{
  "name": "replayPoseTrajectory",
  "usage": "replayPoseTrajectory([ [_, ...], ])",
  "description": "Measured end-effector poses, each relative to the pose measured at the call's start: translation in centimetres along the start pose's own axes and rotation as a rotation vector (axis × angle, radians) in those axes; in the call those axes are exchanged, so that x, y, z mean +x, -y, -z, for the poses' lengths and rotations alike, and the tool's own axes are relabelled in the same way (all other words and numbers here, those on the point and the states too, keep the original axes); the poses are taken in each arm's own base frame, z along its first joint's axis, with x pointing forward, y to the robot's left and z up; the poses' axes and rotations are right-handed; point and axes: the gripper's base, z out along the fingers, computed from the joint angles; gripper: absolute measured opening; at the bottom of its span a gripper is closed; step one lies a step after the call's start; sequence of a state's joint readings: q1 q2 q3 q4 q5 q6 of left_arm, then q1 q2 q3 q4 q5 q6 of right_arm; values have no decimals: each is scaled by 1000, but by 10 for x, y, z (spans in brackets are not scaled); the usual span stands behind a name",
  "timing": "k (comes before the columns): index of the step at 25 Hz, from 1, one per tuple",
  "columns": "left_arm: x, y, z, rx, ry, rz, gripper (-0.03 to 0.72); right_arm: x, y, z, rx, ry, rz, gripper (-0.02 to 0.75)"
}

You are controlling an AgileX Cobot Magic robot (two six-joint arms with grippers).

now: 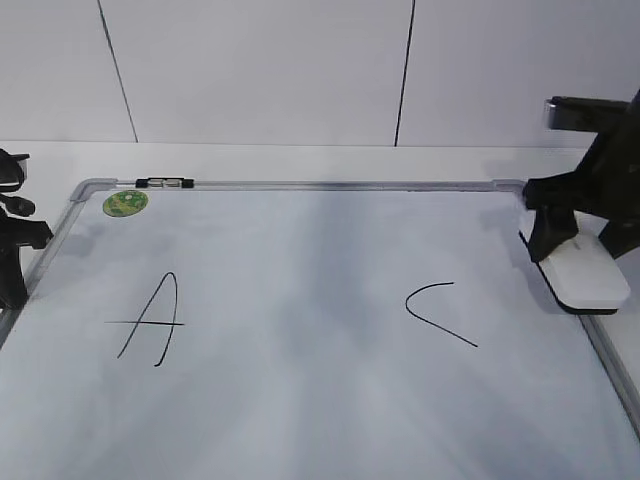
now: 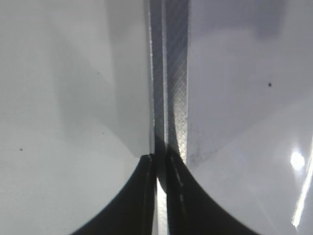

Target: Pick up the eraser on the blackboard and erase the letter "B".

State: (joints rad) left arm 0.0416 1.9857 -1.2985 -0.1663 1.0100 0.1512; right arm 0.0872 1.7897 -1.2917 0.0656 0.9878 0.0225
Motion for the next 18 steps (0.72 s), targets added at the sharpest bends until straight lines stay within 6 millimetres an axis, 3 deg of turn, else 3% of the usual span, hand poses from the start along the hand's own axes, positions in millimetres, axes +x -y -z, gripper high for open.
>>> replayPoseTrajectory([
  [7,0,0,0,3,0,2,26,-4,-1,-28,-30,-48,-29,550],
  [18,0,0,0,5,3,3,26,-6,0,-39,-32,-67,-24,550],
])
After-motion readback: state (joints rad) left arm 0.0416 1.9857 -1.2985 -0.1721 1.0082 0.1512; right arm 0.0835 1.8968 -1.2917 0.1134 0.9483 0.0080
